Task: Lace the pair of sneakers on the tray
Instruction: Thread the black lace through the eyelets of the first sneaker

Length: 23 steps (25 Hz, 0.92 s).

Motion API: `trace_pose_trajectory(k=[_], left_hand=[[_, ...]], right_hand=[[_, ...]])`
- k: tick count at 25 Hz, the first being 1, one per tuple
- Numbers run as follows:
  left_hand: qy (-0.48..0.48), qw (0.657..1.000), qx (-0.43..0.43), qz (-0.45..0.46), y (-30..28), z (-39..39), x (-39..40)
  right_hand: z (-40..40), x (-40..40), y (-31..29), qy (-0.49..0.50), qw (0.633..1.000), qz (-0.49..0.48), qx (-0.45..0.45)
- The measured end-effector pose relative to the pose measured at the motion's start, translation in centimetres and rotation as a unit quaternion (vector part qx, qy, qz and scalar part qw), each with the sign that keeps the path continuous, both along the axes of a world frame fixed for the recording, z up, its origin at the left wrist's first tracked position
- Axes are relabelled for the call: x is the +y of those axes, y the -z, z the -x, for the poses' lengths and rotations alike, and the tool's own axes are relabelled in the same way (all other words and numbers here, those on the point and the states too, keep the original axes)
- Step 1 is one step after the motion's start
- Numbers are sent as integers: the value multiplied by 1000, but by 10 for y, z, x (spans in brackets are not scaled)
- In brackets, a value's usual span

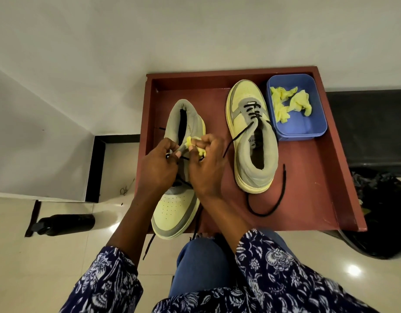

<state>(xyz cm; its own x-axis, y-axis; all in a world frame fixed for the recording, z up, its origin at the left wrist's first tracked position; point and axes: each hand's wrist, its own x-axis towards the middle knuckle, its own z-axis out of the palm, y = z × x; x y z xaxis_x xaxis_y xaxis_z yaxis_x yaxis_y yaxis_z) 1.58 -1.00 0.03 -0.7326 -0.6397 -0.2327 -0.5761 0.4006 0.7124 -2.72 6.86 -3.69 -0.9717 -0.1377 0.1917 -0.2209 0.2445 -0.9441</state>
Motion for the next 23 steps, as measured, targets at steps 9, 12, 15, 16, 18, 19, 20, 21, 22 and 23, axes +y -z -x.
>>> trace_pose_trajectory(k=[9, 12, 15, 16, 18, 19, 20, 21, 22, 23], left_hand=[[15, 1000, 10, 5, 0, -1, 1], [18, 1000, 19, 11, 0, -2, 2], [20, 1000, 18, 12, -1, -2, 1], [19, 1000, 17, 11, -1, -2, 0], [18, 1000, 14, 9, 0, -2, 0], [17, 1000, 12, 9, -1, -2, 0], [17, 1000, 9, 7, -1, -2, 0], [17, 1000, 8, 6, -1, -2, 0], [18, 1000, 10, 5, -1, -2, -1], [18, 1000, 14, 2, 0, -2, -1]], right_hand=[[27, -8, -9, 23, 996, -15, -85], [40, -14, -8, 30, 992, -15, -122], [52, -18, -11, 39, 989, -30, -138], [58, -20, -13, 35, 988, -41, -142], [72, -27, -16, 15, 985, -59, -159], [81, -32, -18, 2, 983, -66, -173], [89, -36, -20, -16, 980, -70, -185], [97, -41, -21, -38, 978, -71, -193], [103, -44, -22, -61, 976, -70, -196], [107, -46, -23, -80, 975, -68, -194]])
